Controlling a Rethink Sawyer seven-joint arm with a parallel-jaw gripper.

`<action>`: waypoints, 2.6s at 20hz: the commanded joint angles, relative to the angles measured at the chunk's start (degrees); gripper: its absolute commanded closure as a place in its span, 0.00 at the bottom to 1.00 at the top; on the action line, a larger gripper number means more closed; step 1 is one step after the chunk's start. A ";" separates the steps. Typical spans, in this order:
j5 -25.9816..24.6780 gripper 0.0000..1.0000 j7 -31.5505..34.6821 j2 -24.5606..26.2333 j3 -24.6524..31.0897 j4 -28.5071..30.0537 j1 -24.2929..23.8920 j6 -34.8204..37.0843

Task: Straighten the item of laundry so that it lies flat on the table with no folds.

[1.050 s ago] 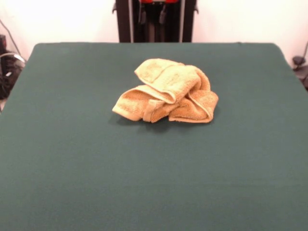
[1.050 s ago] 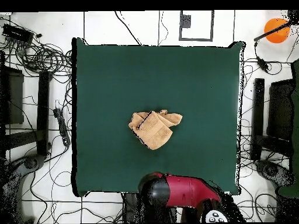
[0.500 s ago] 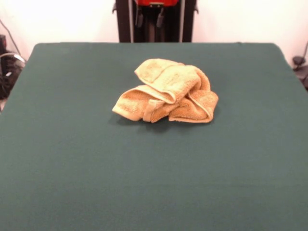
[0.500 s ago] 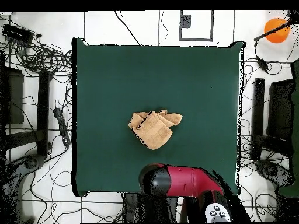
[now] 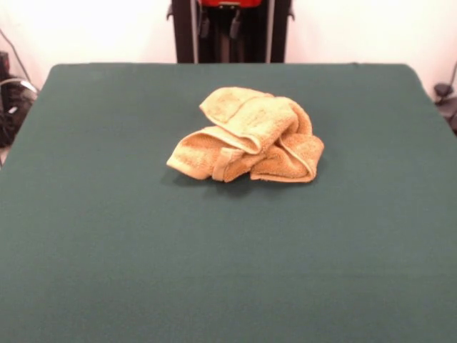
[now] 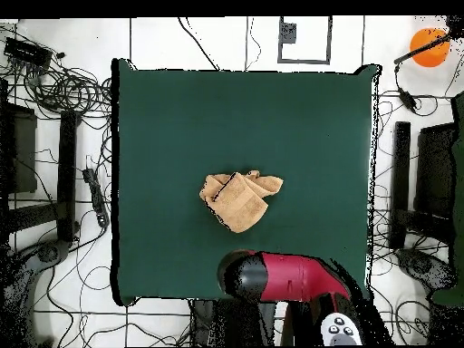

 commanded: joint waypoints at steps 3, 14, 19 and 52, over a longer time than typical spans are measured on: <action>3.10 0.00 2.55 3.42 6.15 -12.93 1.06 15.30; 2.85 0.00 3.58 6.17 6.50 -18.92 1.46 20.77; 2.88 0.00 3.98 6.35 6.22 -19.24 1.54 20.31; 0.91 0.00 5.17 11.91 4.95 -34.06 4.08 33.24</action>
